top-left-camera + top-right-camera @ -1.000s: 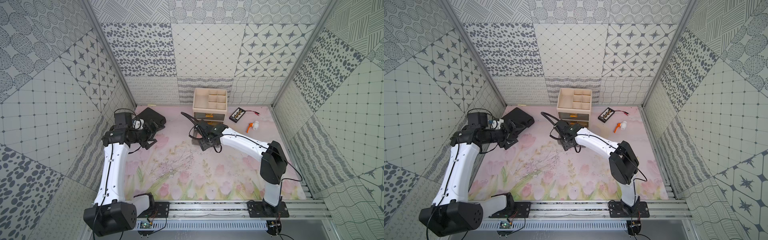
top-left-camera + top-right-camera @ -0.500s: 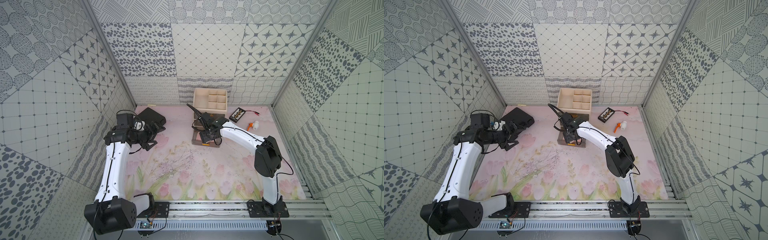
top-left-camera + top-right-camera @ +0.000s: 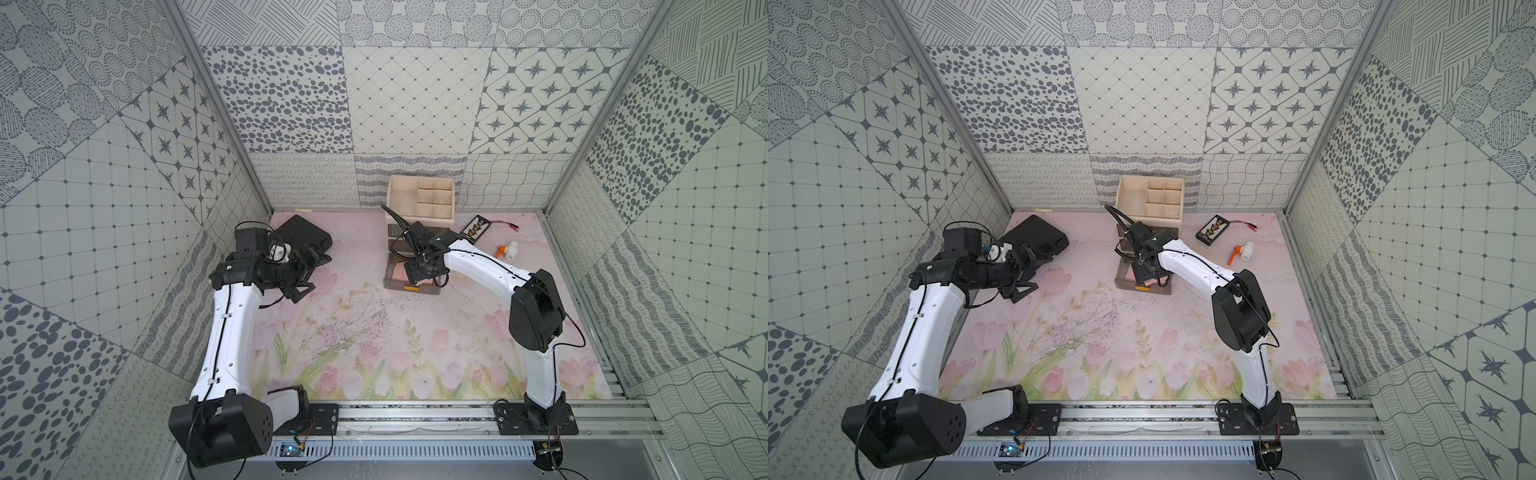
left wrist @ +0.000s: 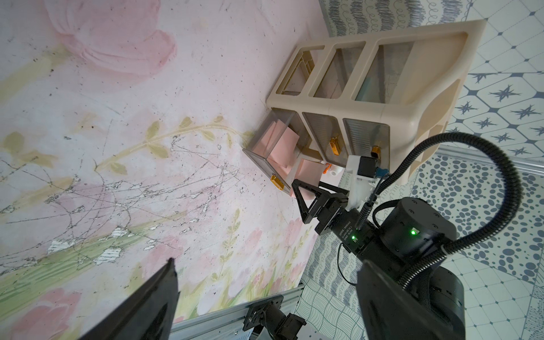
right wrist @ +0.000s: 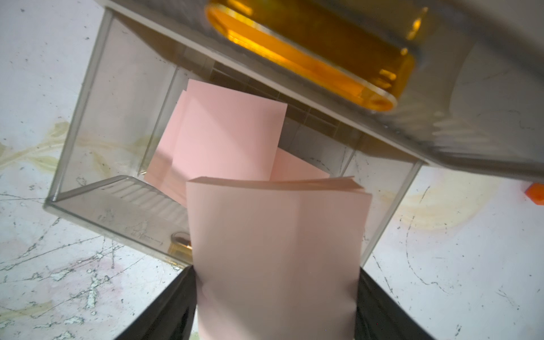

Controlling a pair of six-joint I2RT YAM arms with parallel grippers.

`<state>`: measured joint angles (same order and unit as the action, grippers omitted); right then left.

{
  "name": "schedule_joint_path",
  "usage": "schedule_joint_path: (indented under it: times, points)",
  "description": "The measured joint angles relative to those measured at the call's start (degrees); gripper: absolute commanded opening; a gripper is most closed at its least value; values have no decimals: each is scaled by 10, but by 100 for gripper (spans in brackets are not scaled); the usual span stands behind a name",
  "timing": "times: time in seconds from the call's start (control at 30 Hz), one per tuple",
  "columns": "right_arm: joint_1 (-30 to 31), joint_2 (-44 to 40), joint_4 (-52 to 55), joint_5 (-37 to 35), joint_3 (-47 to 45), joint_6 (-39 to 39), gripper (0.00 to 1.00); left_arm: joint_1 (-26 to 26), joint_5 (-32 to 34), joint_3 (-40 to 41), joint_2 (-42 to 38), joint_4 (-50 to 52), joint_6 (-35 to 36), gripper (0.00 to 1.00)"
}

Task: Please put the sticky notes in the drawer by color
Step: Place the sticky notes in the drawer, then close the drawer in the storage box.

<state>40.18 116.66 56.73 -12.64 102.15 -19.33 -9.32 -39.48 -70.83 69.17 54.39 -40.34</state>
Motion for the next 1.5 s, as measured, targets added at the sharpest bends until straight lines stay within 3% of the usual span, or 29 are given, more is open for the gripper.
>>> schedule_joint_path:
  times: [0.13, 0.3, 0.37, 0.5, 0.6, 0.7, 0.83, 0.93, 1.0, 1.07, 1.17, 1.5]
  points:
    - [-1, 5, 2, 2, 3, -7, 94, 0, 0, 0, 0, 0, 0, 97]
    - [-1, 5, 4, -6, 3, -6, 94, 0, 0, 0, 0, 0, 0, 97]
    - [-1, 3, 5, -11, 3, -7, 88, 1, 0, 0, 0, 0, 0, 96]
    - [-1, -17, -10, -21, -19, -6, 61, 7, 1, 0, 0, 0, 3, 93]
    - [-1, -62, -27, -30, -52, -4, 60, 26, 9, 0, 2, 0, 7, 91]
    - [0, -125, -38, -42, -66, 1, 63, 65, 19, 2, 14, -1, 15, 78]
    - [0, -195, -47, -84, -29, 18, 64, 124, 42, 15, 36, -15, 16, 33]
    - [-7, -202, -51, -124, 34, 33, 88, 157, 61, 26, 56, -33, 13, 16]
    - [-19, -195, -54, -137, 62, 35, 98, 179, 75, 36, 71, -47, 11, 10]
    - [-35, -179, -56, -146, 80, 38, 99, 200, 89, 45, 86, -63, 8, 3]
    - [-60, -137, -57, -154, 104, 38, 100, 235, 109, 64, 114, -96, 2, 0]
    - [-152, -2, -17, -106, 244, 26, 82, 309, 164, 137, 172, -258, -33, 0]
